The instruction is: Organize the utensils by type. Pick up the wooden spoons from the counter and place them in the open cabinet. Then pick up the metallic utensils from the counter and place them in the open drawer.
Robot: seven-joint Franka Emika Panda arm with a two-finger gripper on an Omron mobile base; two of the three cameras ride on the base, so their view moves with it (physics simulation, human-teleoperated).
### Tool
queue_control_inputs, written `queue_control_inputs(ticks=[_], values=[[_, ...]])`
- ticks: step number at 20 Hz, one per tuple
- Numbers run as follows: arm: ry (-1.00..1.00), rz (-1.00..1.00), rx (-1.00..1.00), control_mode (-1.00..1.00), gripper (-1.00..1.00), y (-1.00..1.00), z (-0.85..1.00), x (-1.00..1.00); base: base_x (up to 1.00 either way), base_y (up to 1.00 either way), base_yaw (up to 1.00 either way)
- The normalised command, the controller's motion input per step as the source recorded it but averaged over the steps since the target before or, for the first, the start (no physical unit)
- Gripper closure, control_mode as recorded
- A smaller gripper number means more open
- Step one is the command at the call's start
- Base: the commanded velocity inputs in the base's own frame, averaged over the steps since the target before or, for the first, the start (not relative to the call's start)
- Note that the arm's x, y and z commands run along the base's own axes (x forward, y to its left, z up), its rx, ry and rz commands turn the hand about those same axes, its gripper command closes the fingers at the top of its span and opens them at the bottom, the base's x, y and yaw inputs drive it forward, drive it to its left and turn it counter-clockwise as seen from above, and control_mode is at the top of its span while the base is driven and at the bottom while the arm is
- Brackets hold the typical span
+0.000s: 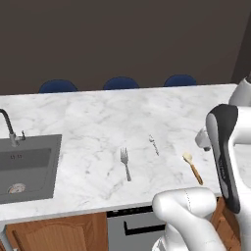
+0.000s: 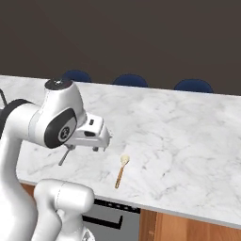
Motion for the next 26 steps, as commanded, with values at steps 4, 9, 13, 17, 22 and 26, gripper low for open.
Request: queue_control_inputs(ticks=[4, 9, 13, 17, 22, 26], values=[[0.07, 0.0, 0.0, -1.0, -1.0, 0.0, -0.44, 0.26, 0.0, 0.0, 0.0], [0.08, 0.0, 0.01, -1.0, -1.0, 0.0, -0.3, 0.25, 0.0, 0.0, 0.0], [0.1, 0.0, 0.07, -1.0, -1.0, -0.02, -0.15, 0.26, 0.0, 0.0, 0.0], [0.08, 0.0, 0.05, -1.0, -1.0, -0.05, -0.18, 0.25, 0.0, 0.0, 0.0], [0.02, 0.0, 0.03, -1.0, -1.0, -0.05, -0.23, 0.12, 0.0, 0.0, 0.0], [0.03, 0.0, 0.02, -1.0, -1.0, -0.11, -0.27, 0.08, 0.0, 0.0, 0.0]])
